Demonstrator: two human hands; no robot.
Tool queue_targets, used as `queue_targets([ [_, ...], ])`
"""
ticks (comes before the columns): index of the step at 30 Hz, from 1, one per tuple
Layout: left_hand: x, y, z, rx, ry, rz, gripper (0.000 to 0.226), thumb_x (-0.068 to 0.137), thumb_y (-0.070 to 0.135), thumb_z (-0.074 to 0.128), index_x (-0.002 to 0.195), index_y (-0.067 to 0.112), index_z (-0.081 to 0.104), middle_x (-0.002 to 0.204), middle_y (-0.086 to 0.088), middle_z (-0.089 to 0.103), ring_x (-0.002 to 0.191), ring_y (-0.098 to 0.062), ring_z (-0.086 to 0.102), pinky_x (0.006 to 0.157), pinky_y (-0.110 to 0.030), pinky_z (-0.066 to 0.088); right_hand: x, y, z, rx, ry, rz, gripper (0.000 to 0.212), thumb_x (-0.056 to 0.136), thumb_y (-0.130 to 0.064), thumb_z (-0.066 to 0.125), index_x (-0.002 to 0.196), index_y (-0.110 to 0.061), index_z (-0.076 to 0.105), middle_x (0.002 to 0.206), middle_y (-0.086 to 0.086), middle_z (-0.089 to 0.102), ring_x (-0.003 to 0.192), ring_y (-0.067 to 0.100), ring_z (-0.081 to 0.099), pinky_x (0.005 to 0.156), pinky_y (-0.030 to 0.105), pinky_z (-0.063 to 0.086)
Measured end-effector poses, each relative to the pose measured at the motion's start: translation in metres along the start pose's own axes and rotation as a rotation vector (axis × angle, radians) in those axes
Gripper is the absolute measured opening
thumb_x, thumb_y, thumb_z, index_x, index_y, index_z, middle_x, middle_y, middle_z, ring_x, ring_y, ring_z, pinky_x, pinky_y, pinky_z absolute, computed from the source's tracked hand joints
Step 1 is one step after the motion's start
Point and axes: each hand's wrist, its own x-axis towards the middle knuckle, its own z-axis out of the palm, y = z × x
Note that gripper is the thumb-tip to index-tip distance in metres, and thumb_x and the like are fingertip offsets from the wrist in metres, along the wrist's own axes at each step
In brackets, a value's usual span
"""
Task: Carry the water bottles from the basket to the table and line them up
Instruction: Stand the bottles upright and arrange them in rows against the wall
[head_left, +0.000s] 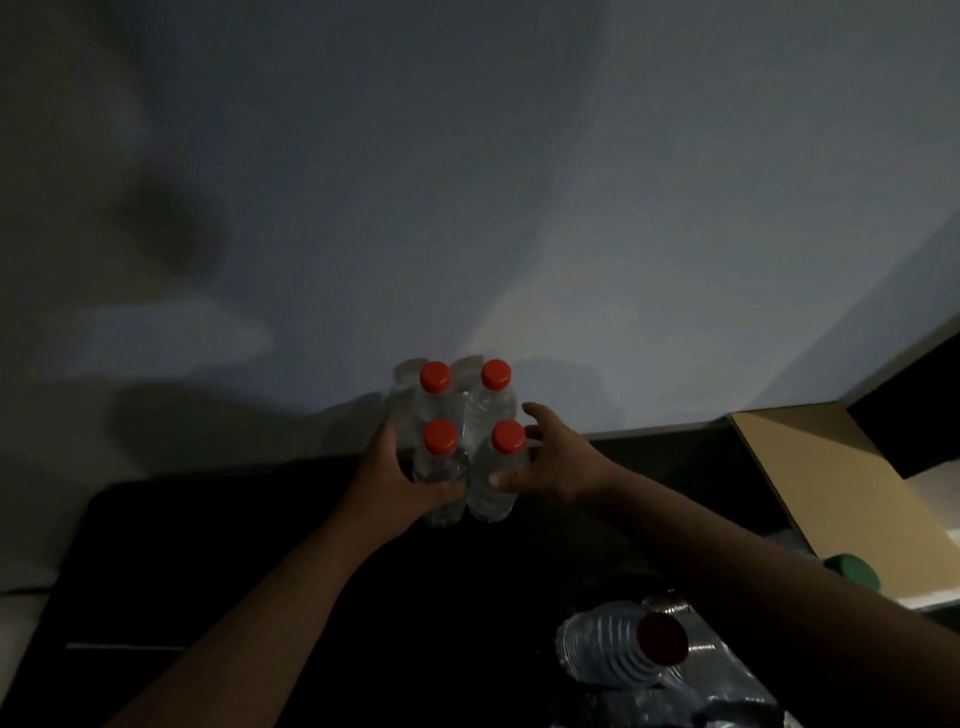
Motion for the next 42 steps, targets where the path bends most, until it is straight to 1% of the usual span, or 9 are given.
queue_targets([
  [2, 0.008, -0.007, -0.003, -0.039, -0.080, -0.051, 0.112, 0.052, 0.025, 0.094, 0.145, 0.033, 0.033, 0.125, 0.012, 0.064, 0.111, -0.006, 0.063, 0.093, -0.030, 0.052, 0.010, 0.007, 0.000, -0.075, -0.061, 0.042, 0.130, 0.061, -0.034, 0.089, 0.154, -0.025, -0.001, 0.154, 0.009, 0.036, 0.138, 0.028, 0.040, 0.112, 0.048, 0.037],
  [6, 0.015, -0.016, 0.005, 0.057, -0.184, -0.119, 0.093, 0.059, 0.009, 0.091, 0.138, 0.025, 0.045, 0.123, 0.009, 0.066, 0.114, -0.011, 0.064, 0.096, -0.031, 0.053, 0.021, 0.006, 0.007, -0.180, -0.082, -0.033, 0.128, 0.054, -0.037, 0.089, 0.152, -0.029, 0.007, 0.149, 0.005, 0.040, 0.136, 0.024, 0.040, 0.112, 0.047, 0.036],
  [10, 0.020, -0.025, 0.008, 0.104, -0.175, -0.115, 0.097, 0.062, -0.003, 0.087, 0.144, 0.016, 0.038, 0.128, 0.007, 0.058, 0.115, -0.005, 0.058, 0.079, -0.001, 0.045, 0.041, 0.034, 0.011, -0.243, -0.063, -0.057, 0.139, 0.045, -0.049, 0.090, 0.152, -0.033, 0.002, 0.147, -0.001, 0.045, 0.135, 0.021, 0.044, 0.110, 0.049, 0.040],
  [12, 0.023, -0.027, 0.007, 0.130, -0.184, -0.108, 0.097, 0.062, 0.001, 0.088, 0.143, 0.018, 0.039, 0.124, 0.013, 0.059, 0.107, 0.006, 0.058, 0.087, -0.006, 0.048, 0.051, 0.048, 0.013, -0.234, -0.073, -0.042, 0.145, 0.044, -0.050, 0.090, 0.153, -0.030, -0.005, 0.150, -0.001, 0.042, 0.138, 0.022, 0.041, 0.111, 0.050, 0.038],
  [19, 0.029, -0.039, 0.019, 0.135, -0.109, -0.070, 0.098, 0.061, -0.005, 0.086, 0.144, 0.012, 0.036, 0.130, 0.005, 0.055, 0.115, -0.007, 0.057, 0.074, 0.007, 0.039, 0.042, 0.030, 0.009, -0.256, -0.069, -0.146, 0.106, 0.064, -0.012, 0.086, 0.147, -0.020, 0.021, 0.135, 0.000, 0.048, 0.122, 0.013, 0.047, 0.103, 0.032, 0.043],
  [31, 0.042, -0.058, 0.009, 0.204, -0.176, -0.058, 0.096, 0.053, 0.019, 0.091, 0.138, 0.021, 0.045, 0.128, 0.010, 0.064, 0.116, -0.001, 0.061, 0.104, -0.037, 0.049, 0.047, 0.045, 0.028, -0.130, -0.007, -0.125, 0.104, 0.070, -0.024, 0.082, 0.150, -0.025, 0.015, 0.141, 0.003, 0.048, 0.129, 0.019, 0.048, 0.107, 0.036, 0.040],
  [36, 0.035, -0.047, 0.008, 0.199, -0.198, -0.061, 0.115, 0.057, 0.009, 0.092, 0.151, 0.018, 0.025, 0.138, 0.010, 0.054, 0.107, 0.024, 0.050, 0.087, 0.000, 0.043, 0.037, 0.049, 0.029, -0.148, 0.046, -0.068, 0.116, 0.060, -0.035, 0.087, 0.150, -0.031, 0.015, 0.143, 0.001, 0.049, 0.131, 0.019, 0.048, 0.108, 0.040, 0.041],
  [39, 0.031, -0.048, -0.006, 0.252, -0.255, -0.127, 0.134, 0.048, 0.039, 0.095, 0.154, 0.024, 0.014, 0.142, 0.009, 0.053, 0.121, 0.002, 0.055, 0.101, -0.021, 0.047, 0.031, 0.052, 0.016, -0.196, 0.034, -0.017, 0.134, 0.051, -0.040, 0.091, 0.151, -0.037, 0.003, 0.145, 0.002, 0.048, 0.132, 0.024, 0.049, 0.108, 0.050, 0.043],
  [42, 0.014, -0.046, -0.026, 0.444, -0.289, -0.127, 0.104, 0.054, 0.050, 0.084, 0.144, 0.023, 0.039, 0.141, 0.006, 0.053, 0.126, -0.011, 0.052, 0.109, -0.035, 0.042, 0.007, 0.037, -0.004, -0.265, 0.044, 0.041, 0.129, 0.058, -0.037, 0.089, 0.154, -0.023, 0.004, 0.149, 0.007, 0.044, 0.135, 0.026, 0.046, 0.109, 0.047, 0.041],
])
